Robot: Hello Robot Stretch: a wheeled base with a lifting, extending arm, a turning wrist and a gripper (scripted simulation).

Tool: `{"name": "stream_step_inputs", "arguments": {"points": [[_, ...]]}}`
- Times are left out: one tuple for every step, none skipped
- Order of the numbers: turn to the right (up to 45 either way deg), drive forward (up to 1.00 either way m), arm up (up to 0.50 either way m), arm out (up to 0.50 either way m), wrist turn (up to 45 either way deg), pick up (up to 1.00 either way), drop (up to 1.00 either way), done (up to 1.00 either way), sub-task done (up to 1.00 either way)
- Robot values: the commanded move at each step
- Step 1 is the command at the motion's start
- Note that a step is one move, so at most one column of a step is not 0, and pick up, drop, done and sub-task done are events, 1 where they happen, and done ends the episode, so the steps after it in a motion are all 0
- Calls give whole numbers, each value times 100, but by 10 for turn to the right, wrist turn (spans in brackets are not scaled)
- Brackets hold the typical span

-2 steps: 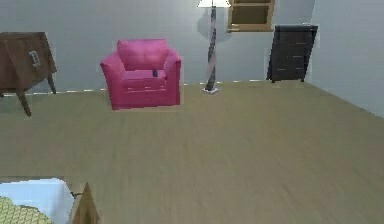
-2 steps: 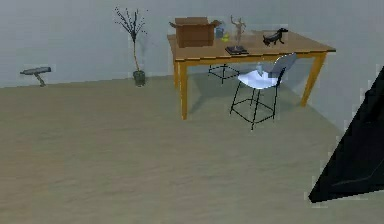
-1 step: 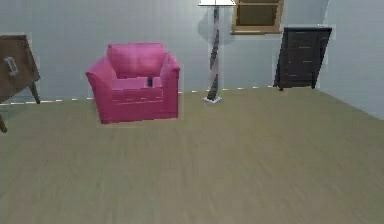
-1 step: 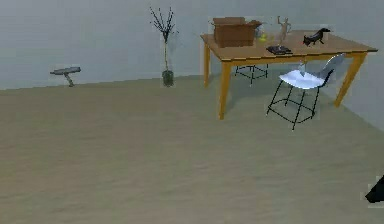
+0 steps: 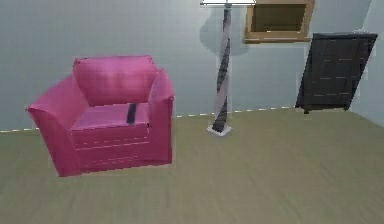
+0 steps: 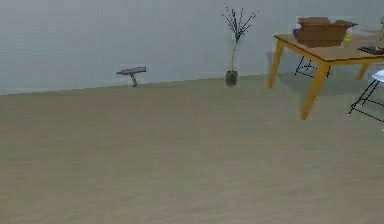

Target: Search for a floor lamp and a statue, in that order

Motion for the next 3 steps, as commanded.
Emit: {"name": "stream_step_inputs", "arguments": {"points": [[0, 100, 0, 0, 0, 0, 0, 0, 0], [0, 30, 0, 0, 0, 0, 0, 0, 0], [180, 0, 0, 0, 0, 0, 0, 0, 0]]}}
